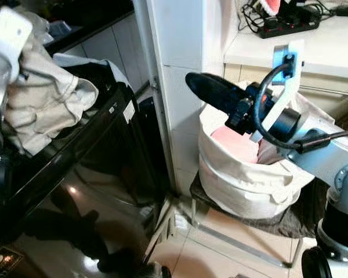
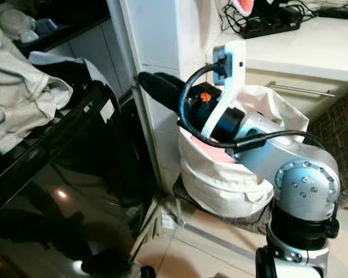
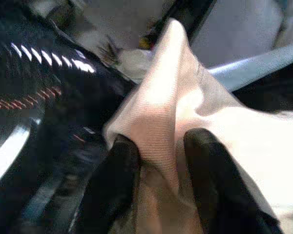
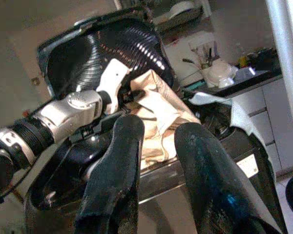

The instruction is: Clothes washing

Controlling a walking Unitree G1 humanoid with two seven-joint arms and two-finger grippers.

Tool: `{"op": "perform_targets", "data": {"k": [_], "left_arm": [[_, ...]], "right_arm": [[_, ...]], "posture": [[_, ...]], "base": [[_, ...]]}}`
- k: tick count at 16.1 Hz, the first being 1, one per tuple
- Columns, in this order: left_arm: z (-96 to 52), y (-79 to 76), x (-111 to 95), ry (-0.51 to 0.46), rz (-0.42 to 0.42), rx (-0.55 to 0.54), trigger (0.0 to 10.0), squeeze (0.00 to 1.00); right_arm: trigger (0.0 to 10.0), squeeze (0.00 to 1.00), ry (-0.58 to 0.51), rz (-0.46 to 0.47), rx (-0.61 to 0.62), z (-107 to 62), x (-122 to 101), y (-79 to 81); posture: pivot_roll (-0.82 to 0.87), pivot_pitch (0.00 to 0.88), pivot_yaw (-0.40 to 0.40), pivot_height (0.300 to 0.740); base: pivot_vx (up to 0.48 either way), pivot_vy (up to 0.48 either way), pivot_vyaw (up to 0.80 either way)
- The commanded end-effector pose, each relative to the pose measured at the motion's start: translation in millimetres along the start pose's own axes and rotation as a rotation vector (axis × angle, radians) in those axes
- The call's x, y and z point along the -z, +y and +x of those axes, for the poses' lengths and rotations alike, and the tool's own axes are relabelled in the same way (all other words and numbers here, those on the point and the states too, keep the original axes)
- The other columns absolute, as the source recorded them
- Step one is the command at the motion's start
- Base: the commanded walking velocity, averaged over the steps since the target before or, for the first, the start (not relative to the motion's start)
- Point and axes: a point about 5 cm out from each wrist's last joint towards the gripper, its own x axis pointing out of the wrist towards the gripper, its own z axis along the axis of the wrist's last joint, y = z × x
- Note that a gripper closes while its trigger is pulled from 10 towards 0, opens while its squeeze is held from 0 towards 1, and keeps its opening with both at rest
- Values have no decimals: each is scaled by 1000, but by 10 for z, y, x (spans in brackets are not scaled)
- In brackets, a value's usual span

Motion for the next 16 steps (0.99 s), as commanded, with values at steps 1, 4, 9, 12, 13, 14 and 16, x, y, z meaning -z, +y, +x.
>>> {"op": "perform_targets", "data": {"k": [1,4,9,12,13,14,16], "left_arm": [[-11,-33,171,49,-72,34,10000,1000],[-77,-179,621,96,-217,17,10000,1000],[-393,-600,474,-88,-368,302,10000,35],[-641,-985,191,-187,-469,489,10000,0],[-776,-1210,-77,-309,-530,532,10000,0],[-849,-1307,-197,-372,-558,536,10000,0],[-1000,-1556,-346,-421,-570,543,10000,0]], "right_arm": [[10000,0,34,1,-12,19,40,11],[10000,0,68,13,-9,43,93,-31],[10000,0,68,32,4,52,88,-65],[10000,0,38,50,37,25,51,-100],[10000,0,6,33,71,-10,25,-114],[10000,0,-31,4,109,-31,-3,-132],[10000,0,-129,-95,319,-117,-30,-269]], "posture": [[-19,0,90,740],[-13,0,84,740],[15,0,64,740],[8,0,80,740],[7,0,84,740],[8,0,85,740],[6,0,90,740]], "base": [[0,0,0],[0,0,0],[0,0,0],[0,0,0],[0,0,0],[0,0,0],[0,0,0]]}}
